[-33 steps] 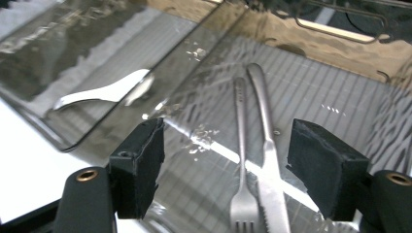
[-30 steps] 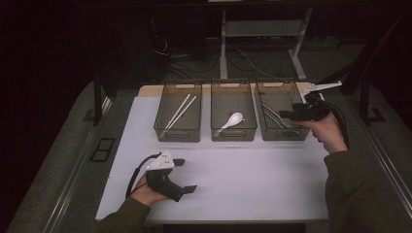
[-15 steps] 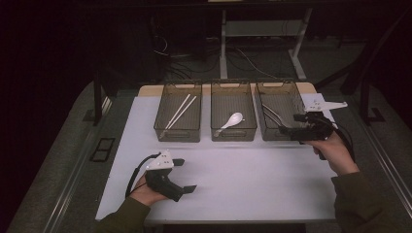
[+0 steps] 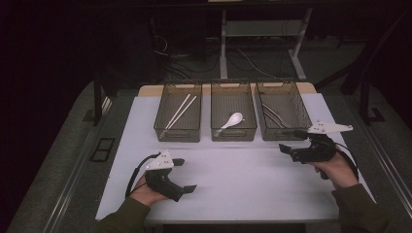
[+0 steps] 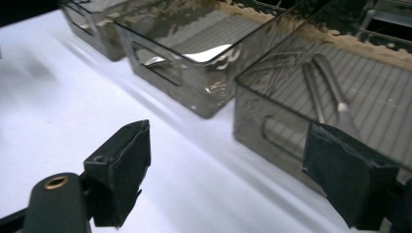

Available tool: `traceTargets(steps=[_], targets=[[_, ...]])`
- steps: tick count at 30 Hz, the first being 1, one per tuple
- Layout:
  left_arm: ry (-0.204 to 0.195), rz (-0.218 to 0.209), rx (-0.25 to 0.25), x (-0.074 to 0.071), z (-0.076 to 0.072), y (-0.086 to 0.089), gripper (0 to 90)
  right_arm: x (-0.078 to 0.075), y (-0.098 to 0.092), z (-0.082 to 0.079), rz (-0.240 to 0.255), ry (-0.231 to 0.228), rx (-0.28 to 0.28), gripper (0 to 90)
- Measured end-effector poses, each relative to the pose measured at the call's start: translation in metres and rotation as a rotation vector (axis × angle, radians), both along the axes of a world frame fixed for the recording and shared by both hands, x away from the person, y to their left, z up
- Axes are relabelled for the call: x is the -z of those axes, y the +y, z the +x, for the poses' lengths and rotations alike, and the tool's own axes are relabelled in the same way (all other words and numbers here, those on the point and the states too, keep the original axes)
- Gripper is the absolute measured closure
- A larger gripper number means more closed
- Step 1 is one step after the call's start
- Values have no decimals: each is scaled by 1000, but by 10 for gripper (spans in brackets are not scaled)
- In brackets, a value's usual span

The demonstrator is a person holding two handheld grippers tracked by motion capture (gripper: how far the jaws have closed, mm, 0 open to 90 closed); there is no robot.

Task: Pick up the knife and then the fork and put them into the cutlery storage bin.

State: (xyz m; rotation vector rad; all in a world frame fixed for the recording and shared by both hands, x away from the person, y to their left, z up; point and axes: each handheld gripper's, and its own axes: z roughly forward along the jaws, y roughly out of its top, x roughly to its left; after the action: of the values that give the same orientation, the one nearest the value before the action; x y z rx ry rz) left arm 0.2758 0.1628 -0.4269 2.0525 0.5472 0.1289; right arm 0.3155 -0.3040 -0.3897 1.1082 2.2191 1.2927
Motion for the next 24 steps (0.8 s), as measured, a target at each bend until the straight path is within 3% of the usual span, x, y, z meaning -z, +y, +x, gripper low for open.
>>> traceTargets(steps=[10,24], targets=[[-6,2,1,0,0,0,0,19,3,-20,6,8,-8,154],[-3,-3,-4,-1,-1,-1,0,40,5,-39,10,24,-60,153]])
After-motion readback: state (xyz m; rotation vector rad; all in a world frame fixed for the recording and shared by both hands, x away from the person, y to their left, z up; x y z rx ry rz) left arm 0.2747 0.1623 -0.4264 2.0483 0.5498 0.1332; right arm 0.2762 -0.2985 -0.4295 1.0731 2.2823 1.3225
